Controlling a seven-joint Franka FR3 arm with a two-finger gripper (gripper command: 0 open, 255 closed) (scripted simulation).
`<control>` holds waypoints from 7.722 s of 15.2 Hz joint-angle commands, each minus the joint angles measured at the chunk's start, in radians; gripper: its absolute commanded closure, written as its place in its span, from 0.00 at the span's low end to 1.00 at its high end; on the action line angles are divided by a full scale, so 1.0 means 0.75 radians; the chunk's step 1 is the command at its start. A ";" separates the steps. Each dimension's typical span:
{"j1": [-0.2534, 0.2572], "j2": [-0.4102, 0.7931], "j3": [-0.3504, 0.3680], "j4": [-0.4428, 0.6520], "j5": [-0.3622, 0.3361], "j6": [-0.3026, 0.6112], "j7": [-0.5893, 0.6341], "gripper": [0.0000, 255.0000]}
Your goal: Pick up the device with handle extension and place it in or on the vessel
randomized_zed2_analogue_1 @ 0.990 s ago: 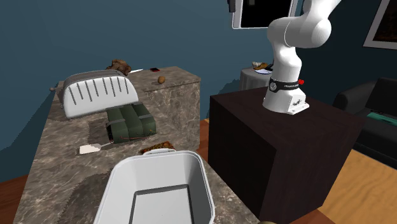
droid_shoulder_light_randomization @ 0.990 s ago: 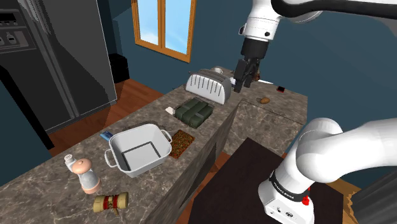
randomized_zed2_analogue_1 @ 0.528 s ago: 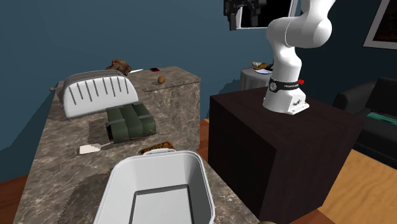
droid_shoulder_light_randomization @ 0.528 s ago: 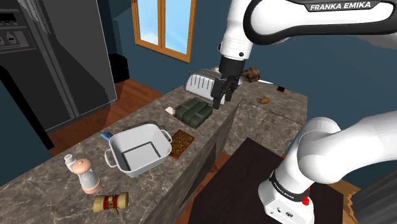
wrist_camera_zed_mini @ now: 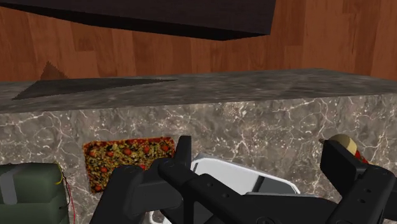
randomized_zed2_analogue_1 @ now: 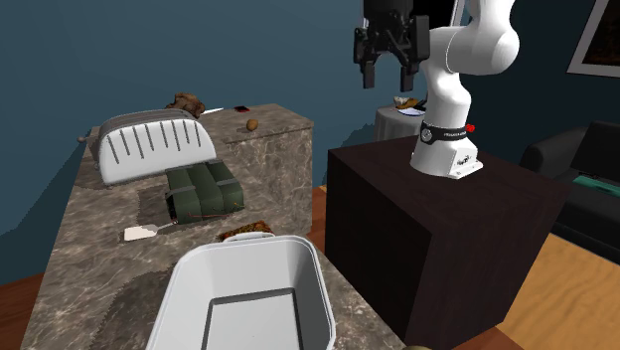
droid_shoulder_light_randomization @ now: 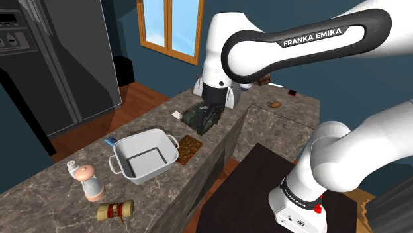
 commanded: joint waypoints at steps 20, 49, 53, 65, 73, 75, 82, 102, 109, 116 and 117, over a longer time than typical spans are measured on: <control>0.176 1.064 0.284 0.434 -0.459 0.633 0.626 0.00; 0.450 1.640 0.122 0.886 -0.736 0.725 0.859 1.00; 0.450 1.639 0.123 0.886 -0.735 0.725 0.859 1.00; 0.411 1.497 0.175 0.852 -0.683 0.616 0.827 1.00; 0.382 1.391 0.213 0.846 -0.635 0.520 0.799 1.00; 0.376 1.366 0.221 0.847 -0.623 0.495 0.791 1.00; 0.356 1.283 0.249 0.861 -0.581 0.402 0.766 1.00; 0.139 1.103 0.216 0.892 -0.465 0.211 0.447 1.00; 0.007 1.111 0.155 0.967 -0.444 0.148 0.239 1.00; -0.093 1.171 0.101 1.089 -0.442 0.087 0.076 1.00; -0.092 1.177 0.100 1.080 -0.444 0.102 0.077 1.00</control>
